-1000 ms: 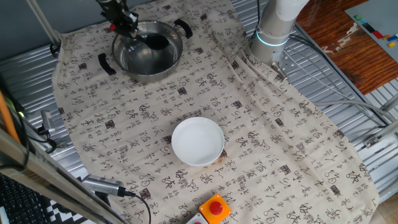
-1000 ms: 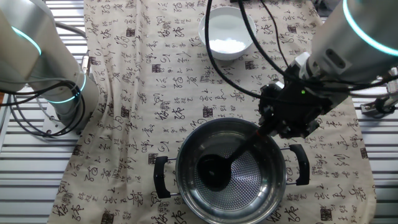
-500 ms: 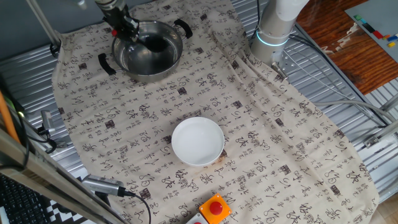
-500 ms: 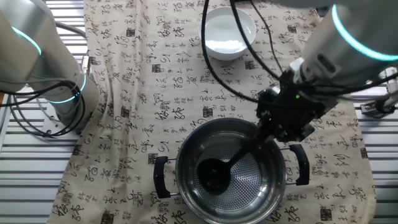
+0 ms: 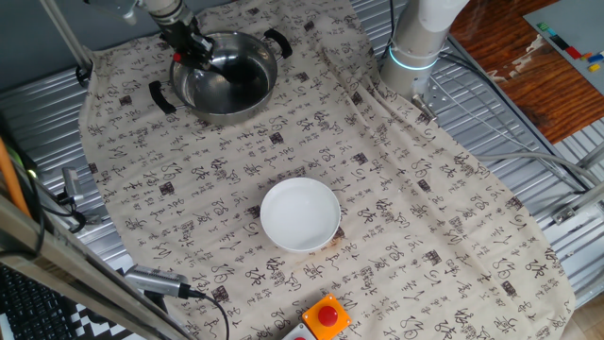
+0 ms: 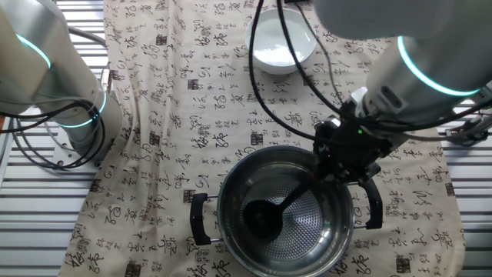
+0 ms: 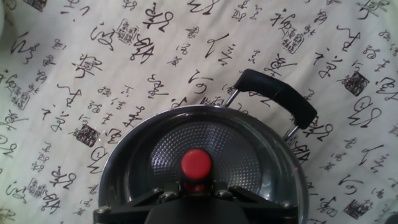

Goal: Scoop water with a large spoon from one bowl to another

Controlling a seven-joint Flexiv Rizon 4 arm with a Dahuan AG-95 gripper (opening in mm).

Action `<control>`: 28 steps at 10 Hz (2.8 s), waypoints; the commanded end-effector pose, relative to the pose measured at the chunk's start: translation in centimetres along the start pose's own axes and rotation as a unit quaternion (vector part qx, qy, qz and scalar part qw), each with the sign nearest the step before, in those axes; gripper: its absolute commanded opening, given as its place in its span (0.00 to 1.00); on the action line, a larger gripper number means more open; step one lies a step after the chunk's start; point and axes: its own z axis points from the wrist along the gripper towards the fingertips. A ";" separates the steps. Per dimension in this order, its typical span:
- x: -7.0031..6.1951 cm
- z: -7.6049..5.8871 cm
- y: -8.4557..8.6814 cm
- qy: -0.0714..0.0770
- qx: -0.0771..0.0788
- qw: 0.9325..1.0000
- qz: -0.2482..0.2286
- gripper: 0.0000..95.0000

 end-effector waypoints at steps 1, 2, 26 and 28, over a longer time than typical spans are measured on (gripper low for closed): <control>-0.2 0.1 -0.1 -0.002 -0.001 1.000 0.000 0.20; -0.2 0.2 -0.1 -0.003 0.000 1.000 0.000 0.20; -6.6 -5.5 6.1 -0.067 -0.024 0.989 0.133 0.00; -8.6 -4.5 6.5 -0.074 -0.019 0.988 0.131 0.00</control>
